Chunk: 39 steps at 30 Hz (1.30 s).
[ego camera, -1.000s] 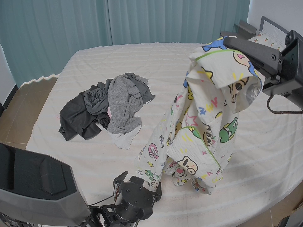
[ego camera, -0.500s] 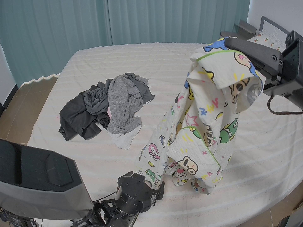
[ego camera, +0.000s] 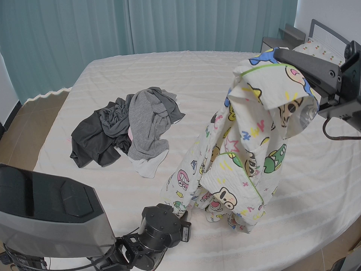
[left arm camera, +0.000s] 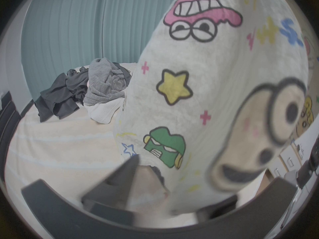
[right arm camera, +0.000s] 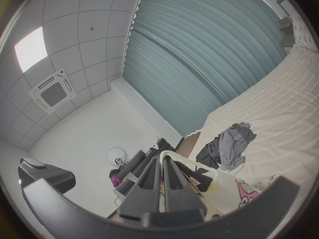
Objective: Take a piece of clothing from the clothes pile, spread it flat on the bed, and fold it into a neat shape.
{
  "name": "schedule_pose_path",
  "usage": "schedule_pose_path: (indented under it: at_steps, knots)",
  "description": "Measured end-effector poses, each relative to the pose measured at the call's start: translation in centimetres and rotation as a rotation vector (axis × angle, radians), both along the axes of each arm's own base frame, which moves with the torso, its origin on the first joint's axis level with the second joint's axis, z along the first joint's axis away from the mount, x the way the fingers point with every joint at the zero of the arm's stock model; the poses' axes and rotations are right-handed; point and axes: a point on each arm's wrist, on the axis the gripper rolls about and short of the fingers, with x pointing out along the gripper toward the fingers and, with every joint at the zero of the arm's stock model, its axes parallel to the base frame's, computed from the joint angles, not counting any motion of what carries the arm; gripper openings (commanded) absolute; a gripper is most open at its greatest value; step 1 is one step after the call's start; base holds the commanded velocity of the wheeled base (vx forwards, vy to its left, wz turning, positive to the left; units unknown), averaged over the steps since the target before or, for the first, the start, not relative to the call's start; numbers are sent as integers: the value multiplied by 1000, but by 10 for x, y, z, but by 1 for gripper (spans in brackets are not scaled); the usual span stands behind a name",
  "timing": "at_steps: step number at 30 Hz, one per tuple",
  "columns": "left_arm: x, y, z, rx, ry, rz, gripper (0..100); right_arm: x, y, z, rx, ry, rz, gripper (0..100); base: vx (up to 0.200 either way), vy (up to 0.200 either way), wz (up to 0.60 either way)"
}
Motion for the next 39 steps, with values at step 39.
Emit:
schedule_pose_path:
  at_steps: [39]
  knots:
    - [-44, 153, 290, -405, -666, 315, 0, -23, -90, 9, 25, -152, -419, 0, 0, 0, 0]
